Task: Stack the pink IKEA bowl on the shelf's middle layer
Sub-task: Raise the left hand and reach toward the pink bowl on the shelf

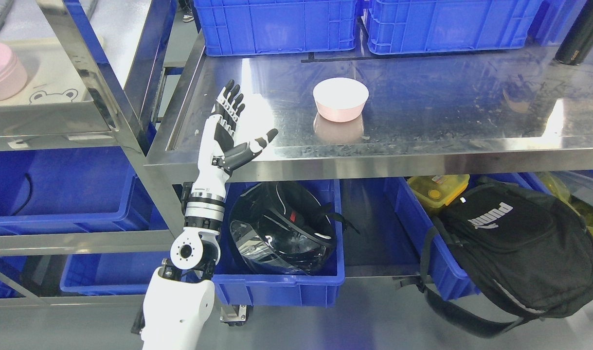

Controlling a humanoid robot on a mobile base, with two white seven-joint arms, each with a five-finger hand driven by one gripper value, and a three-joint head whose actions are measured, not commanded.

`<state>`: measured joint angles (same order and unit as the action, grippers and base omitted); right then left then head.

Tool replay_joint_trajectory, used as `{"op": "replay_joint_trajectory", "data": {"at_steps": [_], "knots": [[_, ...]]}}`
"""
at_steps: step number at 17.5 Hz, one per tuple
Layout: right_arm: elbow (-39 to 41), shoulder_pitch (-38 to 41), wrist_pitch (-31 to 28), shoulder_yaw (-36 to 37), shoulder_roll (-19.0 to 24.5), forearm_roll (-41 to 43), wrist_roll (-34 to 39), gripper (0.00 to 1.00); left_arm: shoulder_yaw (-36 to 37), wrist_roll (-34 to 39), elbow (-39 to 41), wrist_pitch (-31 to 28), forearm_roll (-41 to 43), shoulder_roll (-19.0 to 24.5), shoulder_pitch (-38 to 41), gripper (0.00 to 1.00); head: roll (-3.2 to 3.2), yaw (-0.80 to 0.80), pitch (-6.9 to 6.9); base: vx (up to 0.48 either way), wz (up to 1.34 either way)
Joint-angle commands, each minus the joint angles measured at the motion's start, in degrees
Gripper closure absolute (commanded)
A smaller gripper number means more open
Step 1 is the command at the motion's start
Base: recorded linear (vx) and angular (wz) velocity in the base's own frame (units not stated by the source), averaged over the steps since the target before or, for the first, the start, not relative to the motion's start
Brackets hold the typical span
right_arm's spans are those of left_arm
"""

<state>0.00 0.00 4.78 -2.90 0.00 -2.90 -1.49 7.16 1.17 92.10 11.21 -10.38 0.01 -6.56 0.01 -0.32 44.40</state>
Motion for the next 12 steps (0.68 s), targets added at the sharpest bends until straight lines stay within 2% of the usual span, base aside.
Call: {"op": "replay_joint_trajectory", "data": {"at_steps": [1, 3, 4, 8, 10, 12], "knots": [[1.0, 1.23, -0.03, 0.0, -1.0, 0.0, 0.0, 0.0, -1.36, -0.03, 0.09, 0.48, 0.19, 0.99, 0.06, 0.0, 0.0, 0.0, 0.0, 0.0, 0.0], [1.0, 1.23, -0.03, 0.0, -1.0, 0.0, 0.0, 0.0, -1.97, -0.38, 0.18, 0.92, 0.19, 0.99, -0.38, 0.0, 0.0, 0.0, 0.0, 0.0, 0.0], [1.0, 1.23, -0.03, 0.0, -1.0, 0.0, 0.0, 0.0, -1.97, -1.77, 0.18, 1.97, 0.36, 2.43, -1.16, 0.0, 0.0, 0.0, 0.0, 0.0, 0.0], [1.0, 1.23, -0.03, 0.0, -1.0, 0.0, 0.0, 0.0, -1.62, -7.48, 0.09, 2.77, 8.6, 16.92, -7.22, 0.0, 0.0, 0.0, 0.0, 0.0, 0.0], [1.0, 1.23, -0.03, 0.0, -1.0, 0.0, 0.0, 0.0, -1.01, -15.63, 0.01, 2.51, 13.79, 20.98, -11.78, 0.0, 0.0, 0.0, 0.0, 0.0, 0.0], [1.0, 1.23, -0.03, 0.0, -1.0, 0.0, 0.0, 0.0, 0.65, -28.08, 0.01, 2.33, 21.85, 21.7, -16.79, 0.0, 0.0, 0.0, 0.0, 0.0, 0.0]]}}
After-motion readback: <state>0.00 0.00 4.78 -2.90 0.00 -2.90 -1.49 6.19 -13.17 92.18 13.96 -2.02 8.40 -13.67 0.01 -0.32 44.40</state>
